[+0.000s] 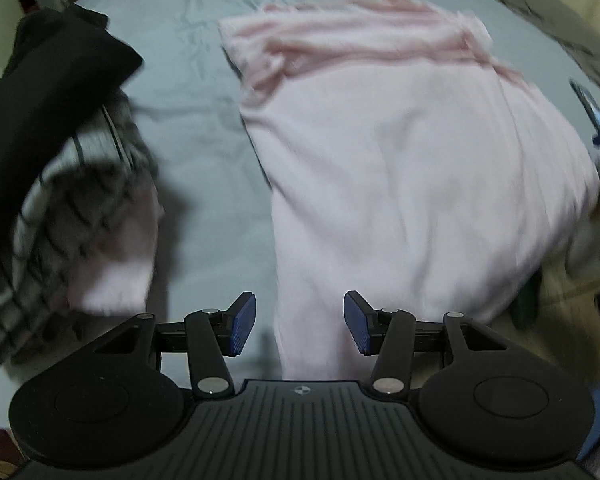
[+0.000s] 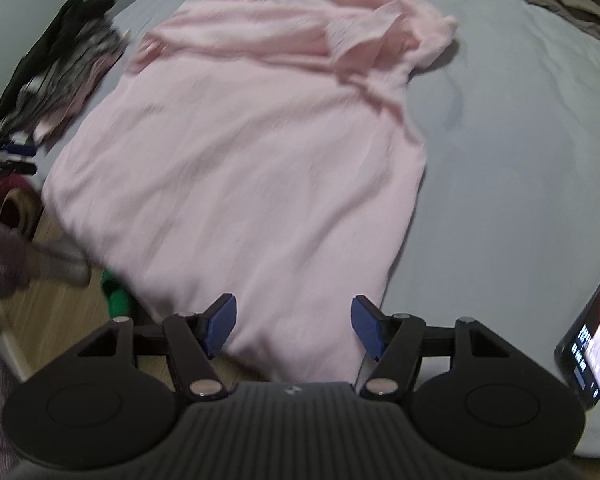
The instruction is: Fold clothes
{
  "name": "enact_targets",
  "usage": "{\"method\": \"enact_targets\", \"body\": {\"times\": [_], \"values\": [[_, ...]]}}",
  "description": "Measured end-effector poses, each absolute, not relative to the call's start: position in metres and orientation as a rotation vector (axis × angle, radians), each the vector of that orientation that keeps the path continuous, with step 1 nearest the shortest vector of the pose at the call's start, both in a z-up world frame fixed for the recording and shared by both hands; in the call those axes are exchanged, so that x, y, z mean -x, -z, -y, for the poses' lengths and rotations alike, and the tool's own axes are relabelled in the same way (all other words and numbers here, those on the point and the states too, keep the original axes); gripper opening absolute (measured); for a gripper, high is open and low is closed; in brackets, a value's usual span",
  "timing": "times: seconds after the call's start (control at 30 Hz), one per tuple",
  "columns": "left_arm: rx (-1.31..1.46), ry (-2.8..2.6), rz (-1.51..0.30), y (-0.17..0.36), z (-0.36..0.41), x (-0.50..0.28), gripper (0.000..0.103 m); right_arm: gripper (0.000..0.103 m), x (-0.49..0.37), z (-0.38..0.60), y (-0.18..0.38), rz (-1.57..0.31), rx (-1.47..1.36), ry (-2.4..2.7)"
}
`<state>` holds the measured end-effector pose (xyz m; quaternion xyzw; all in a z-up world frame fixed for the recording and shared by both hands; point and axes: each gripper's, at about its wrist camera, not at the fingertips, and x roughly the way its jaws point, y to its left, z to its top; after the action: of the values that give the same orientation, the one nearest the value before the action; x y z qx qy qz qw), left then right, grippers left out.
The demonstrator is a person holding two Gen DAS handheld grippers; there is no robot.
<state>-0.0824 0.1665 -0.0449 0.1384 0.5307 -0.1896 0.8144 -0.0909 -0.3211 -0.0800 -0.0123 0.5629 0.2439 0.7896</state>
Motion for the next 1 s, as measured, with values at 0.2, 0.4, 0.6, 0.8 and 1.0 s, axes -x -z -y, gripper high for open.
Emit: {"method": "enact_targets", "body": {"times": [0.2, 0.4, 0.6, 0.8, 1.0], "values": [[-0.37, 0.442, -1.253, 0.065, -0.168, 0.105, 0.047, 0.067, 0.111, 0.324, 0.101, -1.342, 0.063, -0.531], [-0.394, 0.425, -1.339, 0.09, -0.171, 0.106, 0.047, 0.067, 0.114, 0.333, 0.135, -1.459, 0.094, -0.461], [-0.413, 0.431, -1.385, 0.113, -0.173, 0.1, 0.047, 0.067, 0.111, 0.332, 0.155, -1.478, 0.114, -0.462], [-0.421, 0.421, -1.375, 0.125, -0.178, 0.091, 0.047, 0.066, 0.107, 0.328, 0.164, -1.465, 0.108, -0.5], [-0.449, 0.441, -1.357, 0.132, -0.174, 0.092, 0.028, 0.03, 0.108, 0.32, 0.17, -1.473, 0.124, -0.542]]}}
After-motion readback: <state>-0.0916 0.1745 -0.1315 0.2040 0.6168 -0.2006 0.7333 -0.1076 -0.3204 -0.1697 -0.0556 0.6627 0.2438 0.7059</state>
